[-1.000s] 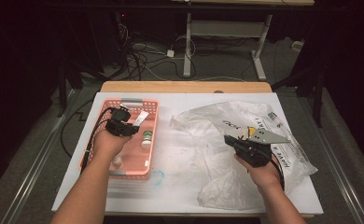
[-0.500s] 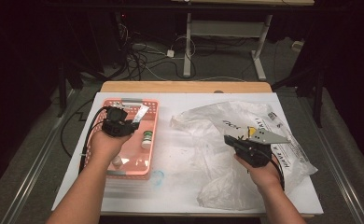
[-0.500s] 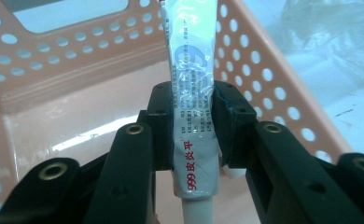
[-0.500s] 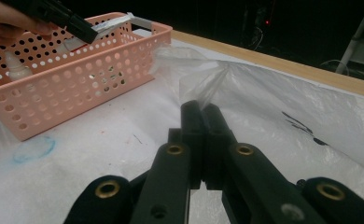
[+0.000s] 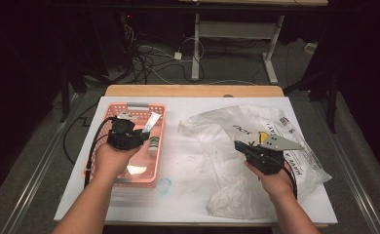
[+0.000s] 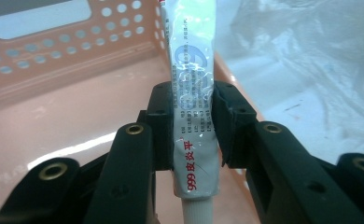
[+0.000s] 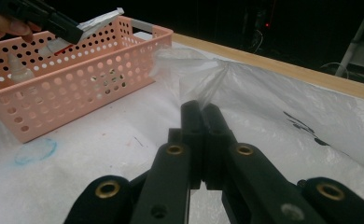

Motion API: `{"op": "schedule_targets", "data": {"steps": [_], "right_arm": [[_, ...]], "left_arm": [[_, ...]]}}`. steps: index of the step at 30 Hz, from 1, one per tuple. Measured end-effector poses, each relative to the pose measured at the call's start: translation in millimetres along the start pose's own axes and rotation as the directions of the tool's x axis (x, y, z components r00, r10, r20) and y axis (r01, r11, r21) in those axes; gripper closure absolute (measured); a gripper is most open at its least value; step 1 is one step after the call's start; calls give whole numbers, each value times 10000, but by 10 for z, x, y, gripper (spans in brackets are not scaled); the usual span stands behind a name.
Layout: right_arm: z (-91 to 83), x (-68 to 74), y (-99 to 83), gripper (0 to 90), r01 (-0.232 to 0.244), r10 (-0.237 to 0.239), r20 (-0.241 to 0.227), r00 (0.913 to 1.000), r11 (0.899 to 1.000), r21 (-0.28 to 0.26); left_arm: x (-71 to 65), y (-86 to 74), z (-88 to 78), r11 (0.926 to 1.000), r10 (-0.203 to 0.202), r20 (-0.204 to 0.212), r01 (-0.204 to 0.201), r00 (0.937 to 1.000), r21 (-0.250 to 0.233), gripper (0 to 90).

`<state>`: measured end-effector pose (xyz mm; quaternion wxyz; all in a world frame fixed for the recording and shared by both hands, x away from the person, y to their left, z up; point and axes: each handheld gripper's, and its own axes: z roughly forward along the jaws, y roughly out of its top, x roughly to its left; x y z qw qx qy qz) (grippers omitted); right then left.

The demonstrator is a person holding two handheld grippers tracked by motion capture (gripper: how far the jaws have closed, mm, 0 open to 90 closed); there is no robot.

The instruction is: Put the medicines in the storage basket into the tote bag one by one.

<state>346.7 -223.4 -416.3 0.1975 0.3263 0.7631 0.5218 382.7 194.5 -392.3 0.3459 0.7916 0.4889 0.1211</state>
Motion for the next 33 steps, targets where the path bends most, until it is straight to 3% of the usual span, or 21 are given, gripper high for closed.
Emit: {"op": "schedule_targets", "data": {"steps": [12, 20, 33], "right_arm": [[11, 29, 2, 900, 130, -130, 34, 9999, 9999, -12], [-28, 32, 27, 900, 241, -240, 75, 9997, 9996, -162], [-67, 19, 41, 900, 252, -250, 66, 9997, 9993, -292]], "left_arm": [[-313, -80, -56, 9989, 349, 729, -325, 9967, -337, 683], [-601, -57, 45, 9959, 874, 1187, -840, 9891, -336, 683], [-926, -34, 206, 9907, 1348, 1749, -1297, 9753, -403, 682]]}}
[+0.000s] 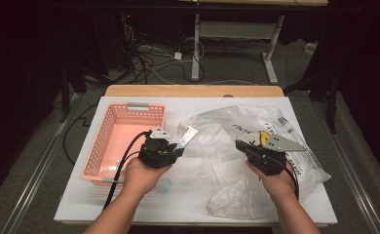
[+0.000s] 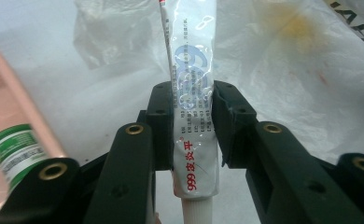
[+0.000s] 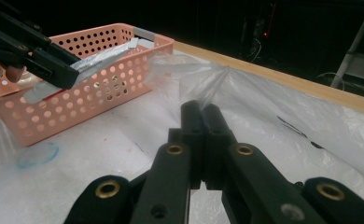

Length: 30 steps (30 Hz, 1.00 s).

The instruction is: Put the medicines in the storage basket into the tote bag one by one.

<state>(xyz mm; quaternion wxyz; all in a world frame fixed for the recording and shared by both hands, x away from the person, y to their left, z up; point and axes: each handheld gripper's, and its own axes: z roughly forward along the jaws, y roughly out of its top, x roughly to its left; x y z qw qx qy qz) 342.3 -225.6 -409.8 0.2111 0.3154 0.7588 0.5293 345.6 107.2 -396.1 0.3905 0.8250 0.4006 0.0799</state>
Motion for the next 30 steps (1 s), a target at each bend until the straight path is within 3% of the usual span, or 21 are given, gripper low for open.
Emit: {"op": "schedule_targets", "data": {"steps": [17, 30], "right_arm": [[-48, 25, 39, 900, 93, -94, -50, 9999, 9997, -225], [-45, 65, 61, 900, 209, -215, -178, 9996, 9992, -338]], "left_arm": [[-206, 34, 228, 9995, 306, 415, -302, 9987, -80, 682], [-328, 42, 468, 9980, 593, 628, -604, 9963, 158, 682]]}}
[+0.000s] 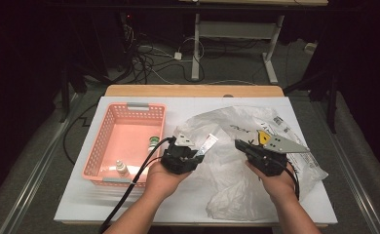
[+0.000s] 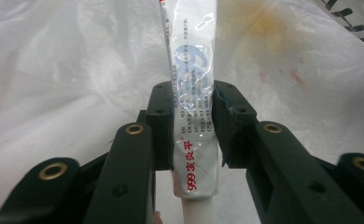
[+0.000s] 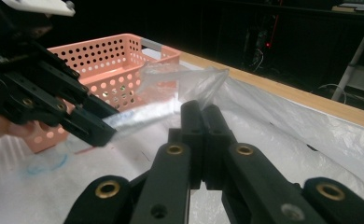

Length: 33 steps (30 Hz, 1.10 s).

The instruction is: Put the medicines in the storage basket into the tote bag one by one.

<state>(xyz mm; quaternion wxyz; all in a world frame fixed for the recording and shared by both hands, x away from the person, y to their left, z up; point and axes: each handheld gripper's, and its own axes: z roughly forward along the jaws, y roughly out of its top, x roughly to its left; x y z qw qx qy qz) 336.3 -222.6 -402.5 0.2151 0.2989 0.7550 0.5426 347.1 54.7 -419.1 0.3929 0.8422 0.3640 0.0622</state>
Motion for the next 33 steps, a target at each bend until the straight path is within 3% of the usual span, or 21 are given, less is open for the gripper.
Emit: {"op": "schedule_targets", "data": {"steps": [17, 30, 33], "right_arm": [[9, 68, 32, 900, 171, -173, -237, 9996, 9998, -121], [12, 101, 36, 900, 264, -267, -316, 9991, 9996, -102], [7, 96, 34, 900, 232, -235, -301, 9993, 9997, -121]], "left_arm": [[-140, 71, 463, 9984, 422, 502, -440, 9978, 357, 681], [-195, 124, 824, 9987, 513, 508, -512, 9974, -15, 678], [-225, 131, 907, 9983, 563, 488, -570, 9972, 151, 678]]}}
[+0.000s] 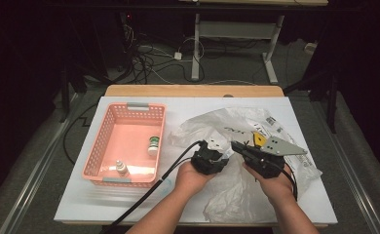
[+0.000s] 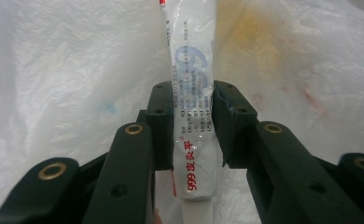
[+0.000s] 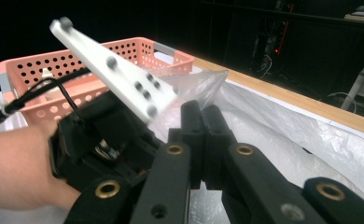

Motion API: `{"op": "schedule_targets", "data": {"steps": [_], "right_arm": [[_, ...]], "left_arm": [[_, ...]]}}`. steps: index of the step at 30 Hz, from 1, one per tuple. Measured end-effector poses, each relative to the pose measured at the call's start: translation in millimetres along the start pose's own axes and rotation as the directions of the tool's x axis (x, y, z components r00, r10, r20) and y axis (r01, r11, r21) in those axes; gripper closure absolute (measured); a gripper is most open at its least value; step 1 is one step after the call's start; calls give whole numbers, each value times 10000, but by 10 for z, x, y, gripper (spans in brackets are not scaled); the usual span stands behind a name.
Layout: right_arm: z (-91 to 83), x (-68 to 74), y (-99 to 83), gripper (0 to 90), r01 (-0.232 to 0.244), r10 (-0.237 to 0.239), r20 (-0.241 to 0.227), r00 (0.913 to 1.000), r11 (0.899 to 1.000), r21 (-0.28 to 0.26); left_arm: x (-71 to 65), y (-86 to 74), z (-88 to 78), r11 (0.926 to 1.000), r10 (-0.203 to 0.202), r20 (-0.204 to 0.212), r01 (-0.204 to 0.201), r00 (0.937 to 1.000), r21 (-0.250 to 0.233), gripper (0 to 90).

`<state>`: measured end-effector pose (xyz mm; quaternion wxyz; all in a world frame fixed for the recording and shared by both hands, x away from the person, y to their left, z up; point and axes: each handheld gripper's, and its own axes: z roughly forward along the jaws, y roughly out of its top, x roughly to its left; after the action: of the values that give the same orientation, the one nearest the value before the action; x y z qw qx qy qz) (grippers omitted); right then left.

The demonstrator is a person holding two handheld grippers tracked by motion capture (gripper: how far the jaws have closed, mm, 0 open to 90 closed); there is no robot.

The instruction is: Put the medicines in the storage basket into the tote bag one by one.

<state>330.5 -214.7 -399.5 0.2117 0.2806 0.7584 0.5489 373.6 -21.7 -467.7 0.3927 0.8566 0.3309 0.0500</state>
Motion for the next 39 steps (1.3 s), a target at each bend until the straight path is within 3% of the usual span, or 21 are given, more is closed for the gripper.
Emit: {"op": "schedule_targets", "data": {"steps": [7, 9, 14, 19, 24, 27, 30, 35, 39], "right_arm": [[-13, -12, -6, 900, -20, 21, 61, 10000, 10000, -31], [-19, -18, -8, 900, -58, 58, 59, 10000, 10000, 4], [-18, -22, -14, 900, -110, 110, 60, 9999, 9999, -3], [-12, -21, -16, 900, -90, 89, 73, 9999, 10000, 26], [-20, -17, -15, 900, -87, 87, 80, 9999, 10000, 22], [-24, -18, -11, 900, -61, 61, 92, 9999, 10000, -8], [-25, -16, -6, 900, -37, 38, 104, 9999, 10000, -50], [-22, -12, -8, 900, -36, 37, 115, 9999, 10000, -43], [-27, -14, -6, 900, -57, 57, 140, 9999, 10000, -28]], "left_arm": [[-10, 11, 87, 10000, -91, 46, 91, 9999, -23, 669], [-3, 24, 53, 9996, -255, 112, 257, 9996, -132, 558], [16, 11, -105, 9993, -111, -37, 110, 9999, -345, 433], [70, -79, -273, 9990, -200, 248, 210, 9995, -400, 396], [79, -172, -429, 9987, -249, 415, 267, 9988, -439, 292], [47, -220, -535, 9985, -135, 214, 146, 9997, -532, 189], [30, -262, -648, 9974, -77, 141, 87, 9999, -711, 142], [24, -311, -790, 9959, -371, 95, 378, 9993, -821, 5], [43, -359, -929, 9911, -589, 144, 602, 9982, -1187, 0]]}}
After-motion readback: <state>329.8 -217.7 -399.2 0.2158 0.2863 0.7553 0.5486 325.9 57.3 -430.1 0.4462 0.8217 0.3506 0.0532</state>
